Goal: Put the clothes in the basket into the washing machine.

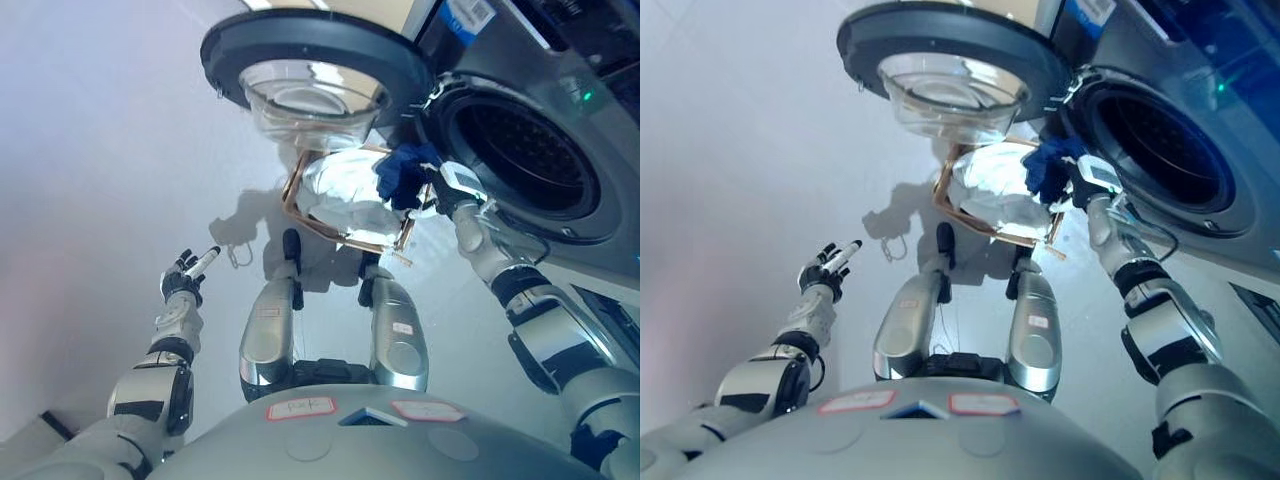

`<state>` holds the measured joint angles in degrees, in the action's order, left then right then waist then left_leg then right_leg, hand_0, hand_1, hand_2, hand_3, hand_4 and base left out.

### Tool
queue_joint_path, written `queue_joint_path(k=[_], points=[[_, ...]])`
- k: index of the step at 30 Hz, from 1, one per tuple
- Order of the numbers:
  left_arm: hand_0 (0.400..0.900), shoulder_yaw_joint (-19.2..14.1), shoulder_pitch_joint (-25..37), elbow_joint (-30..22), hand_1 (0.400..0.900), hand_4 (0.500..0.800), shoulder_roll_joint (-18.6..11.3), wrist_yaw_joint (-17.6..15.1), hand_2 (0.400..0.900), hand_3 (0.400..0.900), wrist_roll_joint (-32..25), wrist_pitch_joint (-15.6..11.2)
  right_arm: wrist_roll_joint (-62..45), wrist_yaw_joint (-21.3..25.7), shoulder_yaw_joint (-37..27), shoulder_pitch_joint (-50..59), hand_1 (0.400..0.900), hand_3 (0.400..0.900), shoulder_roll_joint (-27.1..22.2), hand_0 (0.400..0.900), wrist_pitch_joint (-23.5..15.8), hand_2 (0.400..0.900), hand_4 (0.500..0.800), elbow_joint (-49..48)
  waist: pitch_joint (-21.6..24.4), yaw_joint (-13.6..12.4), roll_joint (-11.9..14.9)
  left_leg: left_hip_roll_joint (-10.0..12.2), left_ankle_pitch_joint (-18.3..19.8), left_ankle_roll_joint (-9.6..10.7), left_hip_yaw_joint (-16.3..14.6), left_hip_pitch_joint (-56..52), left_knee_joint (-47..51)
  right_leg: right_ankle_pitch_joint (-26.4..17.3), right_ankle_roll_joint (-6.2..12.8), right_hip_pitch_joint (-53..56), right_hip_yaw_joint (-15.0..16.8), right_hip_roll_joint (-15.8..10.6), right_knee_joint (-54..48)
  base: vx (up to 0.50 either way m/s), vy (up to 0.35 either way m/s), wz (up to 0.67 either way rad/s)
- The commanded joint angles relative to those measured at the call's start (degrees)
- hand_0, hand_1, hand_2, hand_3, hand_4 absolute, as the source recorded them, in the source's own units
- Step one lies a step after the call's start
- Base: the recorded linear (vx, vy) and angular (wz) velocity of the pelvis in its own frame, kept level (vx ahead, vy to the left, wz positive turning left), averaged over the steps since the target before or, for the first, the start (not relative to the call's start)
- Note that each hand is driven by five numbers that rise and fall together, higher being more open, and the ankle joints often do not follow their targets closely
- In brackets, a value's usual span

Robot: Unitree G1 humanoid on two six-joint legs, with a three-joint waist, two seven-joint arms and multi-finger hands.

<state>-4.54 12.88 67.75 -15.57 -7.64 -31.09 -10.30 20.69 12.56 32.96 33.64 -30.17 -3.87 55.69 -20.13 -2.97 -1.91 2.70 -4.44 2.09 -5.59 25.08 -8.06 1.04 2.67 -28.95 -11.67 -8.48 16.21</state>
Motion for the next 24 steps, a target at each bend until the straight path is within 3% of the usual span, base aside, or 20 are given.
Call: queue_joint_path(k=[1, 11, 24], points=[[0.9, 0.58, -1.59, -0.81, 0.9, 0.8, -3.95, -2.9, 0.9, 0.9, -3.51, -3.5, 0.53, 4.1, 3.16, 2.45, 0.9, 0.9, -2.02, 0.9, -2.02, 0.9, 0.8, -2.11, 2.37, 0.68, 1.43, -0.06, 6.89, 1.8, -1.67, 7.55, -10.6, -0.5, 3.36, -5.33, -1.1, -2.16, 5.08, -0.07, -0.022, 0.24], [0.9, 2.2, 1.03, -3.87, 0.9, 0.8, -5.47, -4.61, 0.9, 0.9, -6.89, -5.55, 1.38, 8.25, 4.8, 11.05, 0.9, 0.9, -3.36, 0.9, -1.19, 0.9, 0.8, 6.63, 2.1, -0.66, 0.19, 0.93, 11.43, 2.45, 0.07, 20.52, -21.77, 4.91, 3.84, -17.96, -1.0, -3.27, 18.27, -0.01, -0.024, 0.18], [0.9, 1.4, 1.78, -8.24, 0.9, 0.8, -6.77, -6.49, 0.9, 0.9, -11.64, -8.58, 10.63, 14.29, 10.7, 22.98, 0.9, 0.9, -8.82, 0.9, 1.68, 0.9, 0.8, 14.2, 3.05, -2.89, -1.96, 0.2, 12.93, 2.38, 1.86, 35.6, -29.79, 7.28, 3.51, -32.79, -0.96, -4.5, 26.54, -0.02, -0.007, 0.1]])
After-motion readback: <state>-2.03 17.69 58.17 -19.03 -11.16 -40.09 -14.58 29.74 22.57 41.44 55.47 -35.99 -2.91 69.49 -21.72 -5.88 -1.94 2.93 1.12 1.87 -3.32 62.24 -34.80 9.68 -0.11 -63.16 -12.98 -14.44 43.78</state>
